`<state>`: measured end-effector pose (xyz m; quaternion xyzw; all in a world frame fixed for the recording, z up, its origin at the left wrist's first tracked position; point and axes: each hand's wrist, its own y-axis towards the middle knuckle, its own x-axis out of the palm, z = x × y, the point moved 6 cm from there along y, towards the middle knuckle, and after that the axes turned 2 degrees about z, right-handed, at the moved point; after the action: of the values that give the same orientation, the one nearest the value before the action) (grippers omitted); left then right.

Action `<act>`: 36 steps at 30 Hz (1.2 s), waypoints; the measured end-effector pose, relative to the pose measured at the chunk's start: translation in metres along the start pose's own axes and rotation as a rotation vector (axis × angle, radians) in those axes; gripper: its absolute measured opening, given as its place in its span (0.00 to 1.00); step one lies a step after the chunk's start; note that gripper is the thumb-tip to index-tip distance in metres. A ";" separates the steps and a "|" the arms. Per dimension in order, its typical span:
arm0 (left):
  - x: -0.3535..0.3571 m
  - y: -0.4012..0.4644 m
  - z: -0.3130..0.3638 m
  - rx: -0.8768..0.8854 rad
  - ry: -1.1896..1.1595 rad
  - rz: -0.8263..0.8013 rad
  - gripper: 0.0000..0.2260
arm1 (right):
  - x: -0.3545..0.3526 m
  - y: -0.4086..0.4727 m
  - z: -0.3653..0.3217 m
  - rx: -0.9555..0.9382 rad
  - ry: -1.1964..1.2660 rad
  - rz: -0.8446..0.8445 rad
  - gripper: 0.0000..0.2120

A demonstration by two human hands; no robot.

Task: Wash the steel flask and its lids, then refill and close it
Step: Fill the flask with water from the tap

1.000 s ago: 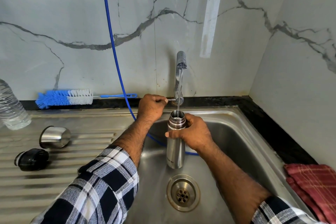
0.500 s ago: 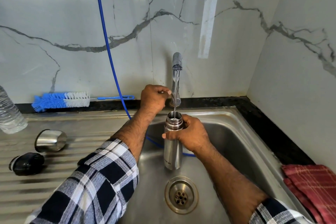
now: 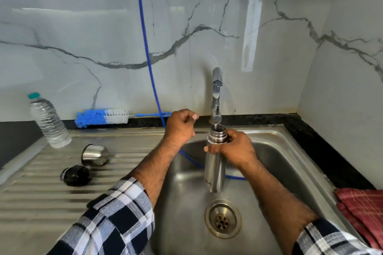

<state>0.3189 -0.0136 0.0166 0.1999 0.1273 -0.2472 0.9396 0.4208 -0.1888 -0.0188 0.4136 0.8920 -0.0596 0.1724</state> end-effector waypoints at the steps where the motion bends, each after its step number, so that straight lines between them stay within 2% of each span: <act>1: -0.011 -0.011 -0.004 -0.025 -0.006 0.003 0.07 | -0.002 -0.006 -0.008 -0.010 0.012 -0.001 0.21; 3: -0.023 -0.032 -0.014 -0.108 -0.008 -0.070 0.09 | -0.011 -0.013 -0.021 -0.038 0.036 0.024 0.21; 5: -0.025 -0.053 -0.021 -0.158 0.004 -0.262 0.13 | -0.018 -0.022 -0.035 -0.067 0.053 0.046 0.20; 7: -0.025 -0.076 -0.026 -0.131 0.060 -0.441 0.26 | -0.017 -0.032 -0.053 -0.105 0.053 0.044 0.19; 9: -0.025 -0.096 -0.026 -0.075 0.181 -0.505 0.40 | -0.011 -0.041 -0.069 -0.140 0.037 0.034 0.19; 11: -0.026 -0.108 -0.023 -0.050 0.225 -0.482 0.45 | -0.001 -0.050 -0.084 -0.157 0.035 0.020 0.21; 15: -0.041 -0.117 -0.015 -0.101 0.042 -0.336 0.46 | 0.017 -0.061 -0.113 -0.200 0.057 0.031 0.21; 19: -0.080 -0.114 -0.010 -0.137 -0.045 -0.169 0.36 | 0.047 -0.067 -0.142 -0.266 0.077 -0.030 0.24; 21: -0.107 -0.112 -0.004 -0.121 -0.061 -0.100 0.29 | 0.061 -0.071 -0.161 -0.332 0.140 -0.056 0.29; 24: -0.155 -0.105 0.001 -0.113 -0.066 -0.004 0.24 | 0.084 -0.068 -0.175 -0.223 0.304 -0.076 0.37; 27: -0.202 -0.097 -0.002 -0.126 -0.088 0.125 0.23 | 0.120 -0.049 -0.166 -0.108 0.293 -0.056 0.33; 30: -0.234 -0.089 -0.013 -0.151 -0.147 0.274 0.22 | 0.165 -0.031 -0.152 -0.087 0.274 -0.072 0.23; 33: -0.247 -0.079 -0.024 -0.145 -0.151 0.312 0.23 | 0.206 -0.005 -0.151 -0.144 0.228 -0.079 0.11; 36: -0.245 -0.073 -0.032 -0.135 -0.128 0.294 0.24 | 0.240 0.035 -0.151 -0.275 -0.038 -0.042 0.08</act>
<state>0.0694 0.0435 0.0486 0.1367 0.0529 -0.1100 0.9831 0.2648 0.0432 0.0379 0.3663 0.8967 0.0519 0.2429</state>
